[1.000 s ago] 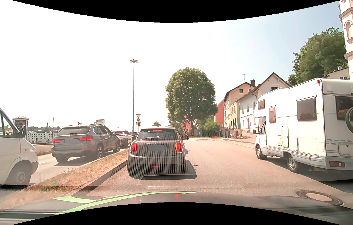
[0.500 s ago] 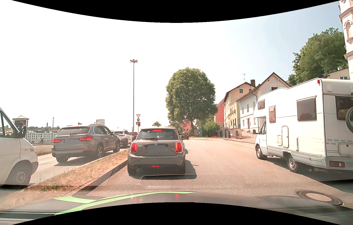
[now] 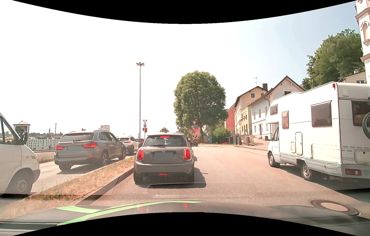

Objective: Follow the waypoints while adhering to traffic rules and regulations

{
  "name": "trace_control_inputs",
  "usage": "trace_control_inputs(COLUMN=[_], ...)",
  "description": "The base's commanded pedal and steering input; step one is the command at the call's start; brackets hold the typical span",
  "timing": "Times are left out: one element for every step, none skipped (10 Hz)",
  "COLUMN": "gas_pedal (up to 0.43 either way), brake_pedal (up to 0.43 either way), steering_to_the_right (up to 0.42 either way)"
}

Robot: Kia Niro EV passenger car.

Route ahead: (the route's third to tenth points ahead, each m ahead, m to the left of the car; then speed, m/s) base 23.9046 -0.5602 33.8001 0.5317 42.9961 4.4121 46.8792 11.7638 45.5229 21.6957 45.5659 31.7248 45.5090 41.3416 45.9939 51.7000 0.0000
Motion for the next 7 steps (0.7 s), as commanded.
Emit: trace_control_inputs(gas_pedal=[0.000,0.000,0.000,0.000,0.000,0.000,0.000], brake_pedal=[0.317,0.317,0.317,0.317,0.317,0.317,0.317], steering_to_the_right=[-0.006,-0.006,-0.006,-0.006,-0.006,-0.006,-0.006])
